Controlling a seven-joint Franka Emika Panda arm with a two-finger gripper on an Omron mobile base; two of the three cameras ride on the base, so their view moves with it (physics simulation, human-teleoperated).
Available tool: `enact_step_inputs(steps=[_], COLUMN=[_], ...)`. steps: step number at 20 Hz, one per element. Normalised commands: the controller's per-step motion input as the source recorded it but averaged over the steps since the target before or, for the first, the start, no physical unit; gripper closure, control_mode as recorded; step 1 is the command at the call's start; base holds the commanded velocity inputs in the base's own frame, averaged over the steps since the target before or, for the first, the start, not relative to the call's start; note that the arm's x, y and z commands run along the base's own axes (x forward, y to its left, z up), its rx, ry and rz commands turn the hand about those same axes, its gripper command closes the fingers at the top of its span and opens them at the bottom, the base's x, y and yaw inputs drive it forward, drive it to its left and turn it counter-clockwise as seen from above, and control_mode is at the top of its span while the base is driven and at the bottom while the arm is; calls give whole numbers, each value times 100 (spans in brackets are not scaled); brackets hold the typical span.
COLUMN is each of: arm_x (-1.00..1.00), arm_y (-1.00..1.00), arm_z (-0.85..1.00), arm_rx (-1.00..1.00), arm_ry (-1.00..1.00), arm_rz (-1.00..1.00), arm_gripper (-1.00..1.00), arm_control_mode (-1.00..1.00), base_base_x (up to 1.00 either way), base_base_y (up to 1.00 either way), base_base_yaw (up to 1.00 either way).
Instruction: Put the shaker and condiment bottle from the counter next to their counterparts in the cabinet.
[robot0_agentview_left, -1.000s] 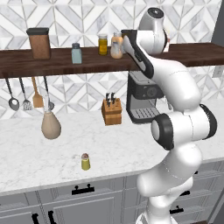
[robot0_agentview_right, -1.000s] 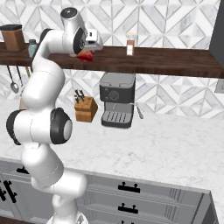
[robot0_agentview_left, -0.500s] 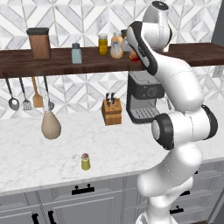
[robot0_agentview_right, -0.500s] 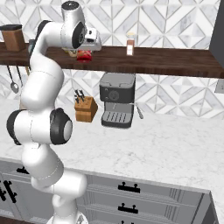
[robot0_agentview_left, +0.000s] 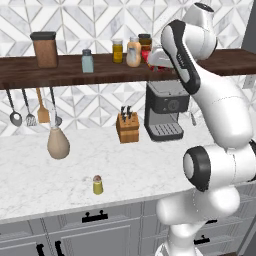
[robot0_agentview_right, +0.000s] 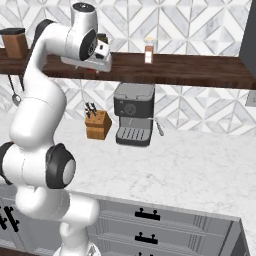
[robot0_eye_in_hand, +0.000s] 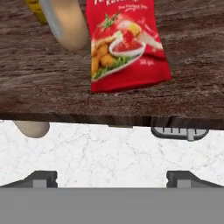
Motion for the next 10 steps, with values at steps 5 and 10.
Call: enact_step_inputs(steps=[5,10], arm_x=[-85,-86], arm_y=[20,53], arm_z=[-34,-40], arm_rx=[3,-4], arm_ry=[2,0], arm_rz=[3,7], arm_gripper=[-100,-100], arm_control_mode=[-100,-100], base_base_x=[0,0], base_base_y=[0,0], base_base_yaw=[0,0])
